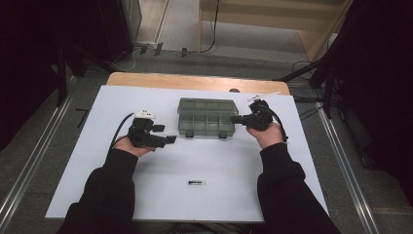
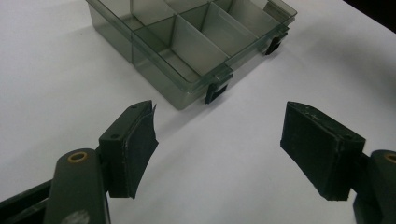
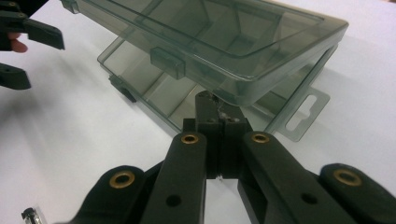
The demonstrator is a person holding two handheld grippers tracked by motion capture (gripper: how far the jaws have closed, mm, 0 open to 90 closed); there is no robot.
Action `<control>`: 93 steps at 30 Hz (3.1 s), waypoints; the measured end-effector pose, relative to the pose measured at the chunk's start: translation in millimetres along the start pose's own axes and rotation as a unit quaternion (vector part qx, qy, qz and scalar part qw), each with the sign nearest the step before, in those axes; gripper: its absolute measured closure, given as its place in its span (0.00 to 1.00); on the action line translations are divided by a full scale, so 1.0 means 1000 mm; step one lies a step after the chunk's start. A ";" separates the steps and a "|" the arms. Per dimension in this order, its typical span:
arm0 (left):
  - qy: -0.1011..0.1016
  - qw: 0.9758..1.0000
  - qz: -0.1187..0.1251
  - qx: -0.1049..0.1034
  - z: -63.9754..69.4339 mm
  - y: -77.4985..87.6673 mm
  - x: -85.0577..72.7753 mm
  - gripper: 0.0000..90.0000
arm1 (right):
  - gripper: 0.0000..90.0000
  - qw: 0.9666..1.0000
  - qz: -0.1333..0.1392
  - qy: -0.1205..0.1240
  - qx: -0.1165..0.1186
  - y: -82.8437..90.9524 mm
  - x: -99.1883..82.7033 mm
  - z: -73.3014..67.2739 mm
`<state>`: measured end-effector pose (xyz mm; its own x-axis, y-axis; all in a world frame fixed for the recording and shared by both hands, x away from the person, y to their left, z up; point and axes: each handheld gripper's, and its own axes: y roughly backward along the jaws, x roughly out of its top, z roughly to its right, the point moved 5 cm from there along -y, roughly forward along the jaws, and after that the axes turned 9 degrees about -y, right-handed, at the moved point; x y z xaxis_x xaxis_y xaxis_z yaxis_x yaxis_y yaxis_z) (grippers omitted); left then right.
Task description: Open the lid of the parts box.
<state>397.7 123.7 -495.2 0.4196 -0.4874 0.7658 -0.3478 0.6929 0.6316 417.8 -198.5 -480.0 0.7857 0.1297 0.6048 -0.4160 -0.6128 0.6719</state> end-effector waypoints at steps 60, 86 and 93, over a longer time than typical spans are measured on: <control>-0.010 0.998 0.017 0.052 -0.060 -0.039 0.063 0.64 | 0.87 1.000 -0.018 0.014 0.011 0.005 0.021 -0.003; -0.013 0.998 0.034 0.058 -0.055 -0.037 0.075 0.75 | 0.45 0.998 0.053 0.039 -0.011 0.014 0.017 0.021; -0.015 0.997 0.034 0.063 -0.055 -0.037 0.077 0.75 | 0.51 0.997 0.060 0.037 -0.002 0.010 0.022 0.026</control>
<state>488.7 89.9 -466.7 0.3665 -0.4583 0.8097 -0.4784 0.6535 0.5865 443.1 -222.3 -470.9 0.6939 0.1127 0.7112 -0.5074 -0.6243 0.5940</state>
